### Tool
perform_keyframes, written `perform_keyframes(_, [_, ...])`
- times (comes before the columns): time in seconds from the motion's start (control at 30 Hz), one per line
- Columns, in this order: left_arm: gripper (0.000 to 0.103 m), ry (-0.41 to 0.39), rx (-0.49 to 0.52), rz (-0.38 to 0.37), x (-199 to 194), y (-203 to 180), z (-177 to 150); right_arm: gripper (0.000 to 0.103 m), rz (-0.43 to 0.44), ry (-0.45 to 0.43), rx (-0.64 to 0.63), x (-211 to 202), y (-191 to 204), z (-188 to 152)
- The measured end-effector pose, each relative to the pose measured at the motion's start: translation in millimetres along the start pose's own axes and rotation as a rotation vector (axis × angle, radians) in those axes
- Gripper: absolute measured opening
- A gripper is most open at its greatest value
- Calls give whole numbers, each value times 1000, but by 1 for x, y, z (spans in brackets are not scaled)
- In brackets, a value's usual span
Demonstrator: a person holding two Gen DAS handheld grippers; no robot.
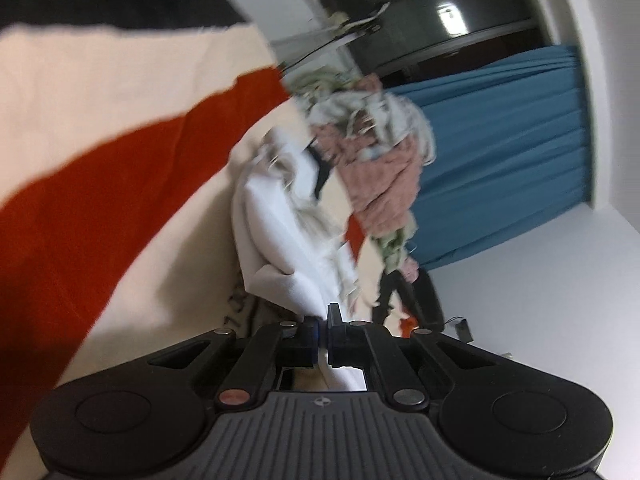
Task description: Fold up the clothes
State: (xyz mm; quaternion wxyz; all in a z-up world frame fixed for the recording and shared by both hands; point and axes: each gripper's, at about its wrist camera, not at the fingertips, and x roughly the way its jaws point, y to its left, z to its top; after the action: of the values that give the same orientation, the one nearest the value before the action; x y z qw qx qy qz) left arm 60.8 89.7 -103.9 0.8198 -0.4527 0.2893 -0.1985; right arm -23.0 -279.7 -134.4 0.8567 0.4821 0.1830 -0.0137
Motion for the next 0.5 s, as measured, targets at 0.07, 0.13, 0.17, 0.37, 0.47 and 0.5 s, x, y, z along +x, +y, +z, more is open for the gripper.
perform_keyframes(0.07, [3, -21, 33, -19, -27, -13, -6, 11, 17, -21, -40, -18, 6, -5])
perform_keyframes(0.13, [3, -46, 77, -36, -58, -25, -18, 11, 33, -43, -79, -37, 11, -10])
perform_keyframes(0.17, [3, -55, 104, -45, -72, -30, -27, 11, 42, -53, -99, -46, 14, -12])
perform_keyframes(0.37, [3, -65, 190, -71, -132, -33, -79, 11, 92, -117, -219, -101, 31, -27])
perform_keyframes(0.47, [3, -56, 185, -69, -152, -27, -100, 11, 100, -146, -260, -121, 35, -35])
perform_keyframes(0.5, [3, -57, 188, -71, -158, -27, -104, 11, 101, -156, -271, -127, 35, -37])
